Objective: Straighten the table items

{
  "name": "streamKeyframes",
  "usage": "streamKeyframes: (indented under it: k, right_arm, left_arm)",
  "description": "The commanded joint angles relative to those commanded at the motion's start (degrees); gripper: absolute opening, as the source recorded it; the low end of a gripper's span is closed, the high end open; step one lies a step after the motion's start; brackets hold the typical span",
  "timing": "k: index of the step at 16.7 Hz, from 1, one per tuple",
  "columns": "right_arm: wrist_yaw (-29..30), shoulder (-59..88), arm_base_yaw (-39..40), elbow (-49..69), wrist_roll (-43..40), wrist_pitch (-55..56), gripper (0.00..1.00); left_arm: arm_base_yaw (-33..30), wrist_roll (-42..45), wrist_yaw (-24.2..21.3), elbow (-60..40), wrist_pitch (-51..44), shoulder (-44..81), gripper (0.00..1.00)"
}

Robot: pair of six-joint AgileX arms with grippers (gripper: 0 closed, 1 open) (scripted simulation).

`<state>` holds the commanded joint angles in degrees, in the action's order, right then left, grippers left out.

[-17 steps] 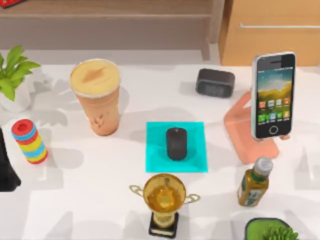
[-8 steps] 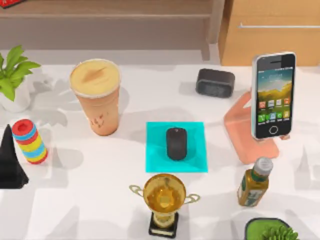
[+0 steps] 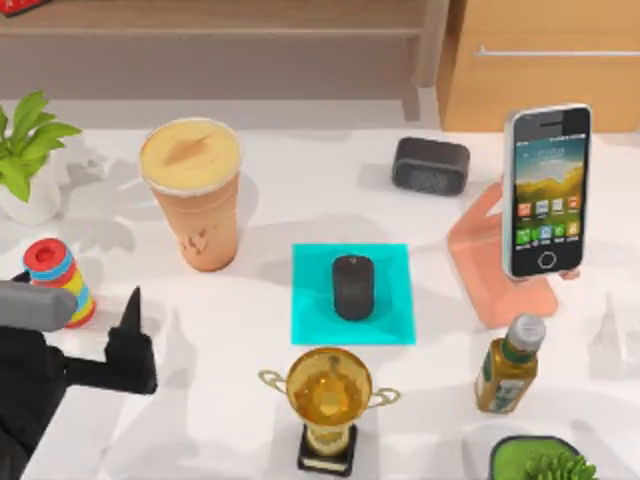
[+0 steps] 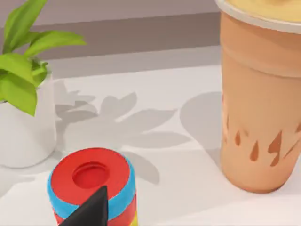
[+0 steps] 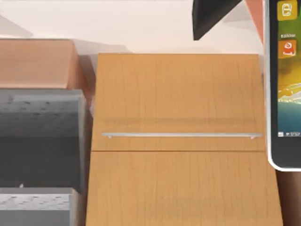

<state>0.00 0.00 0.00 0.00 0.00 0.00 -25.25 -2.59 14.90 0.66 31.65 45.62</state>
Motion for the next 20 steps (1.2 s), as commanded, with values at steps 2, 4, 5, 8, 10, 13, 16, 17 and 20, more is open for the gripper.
streamKeyframes:
  k: [2, 4, 5, 8, 10, 13, 16, 17, 20]
  right_arm:
    - [0.0, 0.0, 0.0, 0.0, 0.0, 0.0, 1.0]
    - [0.0, 0.0, 0.0, 0.0, 0.0, 0.0, 1.0]
    - [0.0, 0.0, 0.0, 0.0, 0.0, 0.0, 1.0]
    - [0.0, 0.0, 0.0, 0.0, 0.0, 0.0, 1.0]
    - [0.0, 0.0, 0.0, 0.0, 0.0, 0.0, 1.0]
    - [0.0, 0.0, 0.0, 0.0, 0.0, 0.0, 1.0]
    - [0.0, 0.0, 0.0, 0.0, 0.0, 0.0, 1.0]
    - [0.0, 0.0, 0.0, 0.0, 0.0, 0.0, 1.0]
    - [0.0, 0.0, 0.0, 0.0, 0.0, 0.0, 1.0]
  left_arm:
    - [-4.77, -0.96, 3.05, -1.17, 8.13, 13.42, 1.0]
    - [-8.66, -1.81, 5.92, -3.3, 16.6, 26.56, 1.0]
    - [-10.18, -2.14, 7.3, -4.75, 20.88, 32.82, 1.0]
    - [-12.91, -2.59, 11.28, -10.44, 33.28, 49.44, 1.0]
    - [-13.32, -2.43, 13.75, -14.82, 40.85, 58.07, 1.0]
    - [-12.47, -1.71, 16.81, -20.75, 49.96, 66.8, 1.0]
    - [-11.37, -1.04, 18.47, -24.19, 54.51, 70.75, 1.0]
    - [-11.25, -0.98, 18.61, -24.5, 54.86, 71.05, 1.0]
    - [-11.25, -0.98, 18.61, -24.5, 54.86, 71.05, 1.0]
